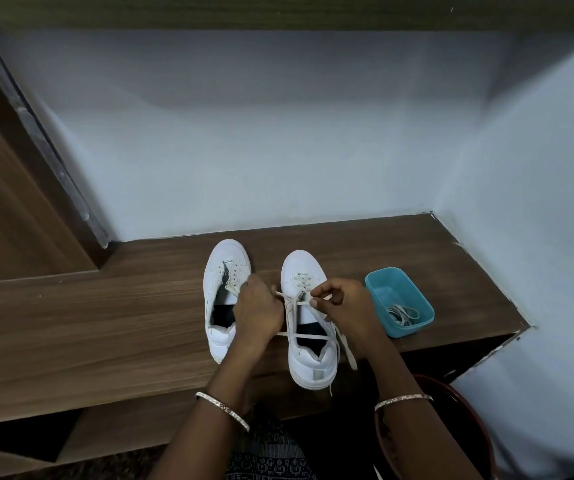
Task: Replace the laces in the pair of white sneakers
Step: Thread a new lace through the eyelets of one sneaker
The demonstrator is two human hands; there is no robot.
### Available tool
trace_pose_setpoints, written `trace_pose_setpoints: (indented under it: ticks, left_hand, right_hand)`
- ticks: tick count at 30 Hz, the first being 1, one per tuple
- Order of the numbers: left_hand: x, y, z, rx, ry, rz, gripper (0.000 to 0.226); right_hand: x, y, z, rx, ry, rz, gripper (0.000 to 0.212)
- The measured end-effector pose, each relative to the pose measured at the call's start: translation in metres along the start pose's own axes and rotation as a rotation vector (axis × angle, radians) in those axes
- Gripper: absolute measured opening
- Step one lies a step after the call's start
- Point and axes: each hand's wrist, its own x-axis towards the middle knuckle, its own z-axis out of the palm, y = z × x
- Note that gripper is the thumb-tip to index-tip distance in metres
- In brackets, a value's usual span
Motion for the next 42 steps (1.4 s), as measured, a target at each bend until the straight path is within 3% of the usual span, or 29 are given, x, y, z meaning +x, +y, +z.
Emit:
trace_pose_setpoints:
  ticks: [5,8,11,14,16,19,22,23,26,28,30,33,37,39,42]
  left_hand:
    - [-0.004,0.01,-0.024,-0.141,0.07,0.085,0.008]
    - [-0.009,0.02,-0.044,-0.605,-0.003,-0.103,0.015]
    - [-0.008,0.028,-0.063,-1.12,-0.192,-0.24,0.022]
    - [-0.006,0.034,-0.081,-1.312,-0.253,-0.246,0.03]
    - [-0.006,0.035,-0.097,-1.343,-0.237,-0.221,0.033]
    - [-0.006,0.027,-0.121,-1.023,-0.099,-0.005,0.027]
    - [-0.002,0.004,-0.137,-0.276,0.142,0.332,0.02]
    - [0.0,-0.004,-0.141,-0.053,0.148,0.406,0.017]
    - [0.0,-0.021,-0.142,0.423,-0.039,0.306,0.03]
    - [0.006,-0.034,-0.137,0.637,-0.034,0.228,0.039]
    - [0.013,-0.046,-0.135,0.673,-0.033,0.209,0.037]
    - [0.02,-0.055,-0.121,0.522,-0.117,0.263,0.033]
    - [0.009,-0.039,-0.079,0.46,-0.017,0.458,0.023]
    - [0.003,-0.027,-0.051,0.362,-0.105,0.531,0.02]
    - [-0.004,-0.015,-0.011,0.483,-0.154,0.538,0.03]
  right_hand:
    - [-0.011,0.008,-0.002,-0.02,0.094,-0.004,0.006]
    - [-0.016,0.001,-0.002,-0.041,0.175,-0.02,0.015]
    - [-0.02,-0.015,-0.001,-0.005,-0.002,-0.122,0.03]
    - [-0.021,-0.025,0.012,-0.146,-0.167,-0.163,0.034]
    - [-0.02,-0.024,0.021,-0.321,-0.114,-0.159,0.03]
    - [-0.02,-0.017,0.024,-0.399,0.029,-0.129,0.036]
    - [-0.022,-0.013,0.022,-0.353,0.114,-0.044,0.053]
    - [-0.022,-0.012,0.022,-0.359,0.132,-0.031,0.056]
    - [-0.021,-0.005,0.021,-0.394,0.161,-0.007,0.06]
    - [-0.022,0.001,0.018,-0.373,0.189,0.0,0.063]
    - [-0.022,0.007,0.016,-0.314,0.2,0.011,0.066]
    - [-0.024,0.015,0.016,-0.215,0.18,0.037,0.064]
    - [-0.025,0.022,0.022,-0.144,0.191,0.069,0.061]
    - [-0.025,0.025,0.023,-0.124,0.197,0.078,0.06]
    - [-0.025,0.027,0.023,-0.111,0.199,0.079,0.06]
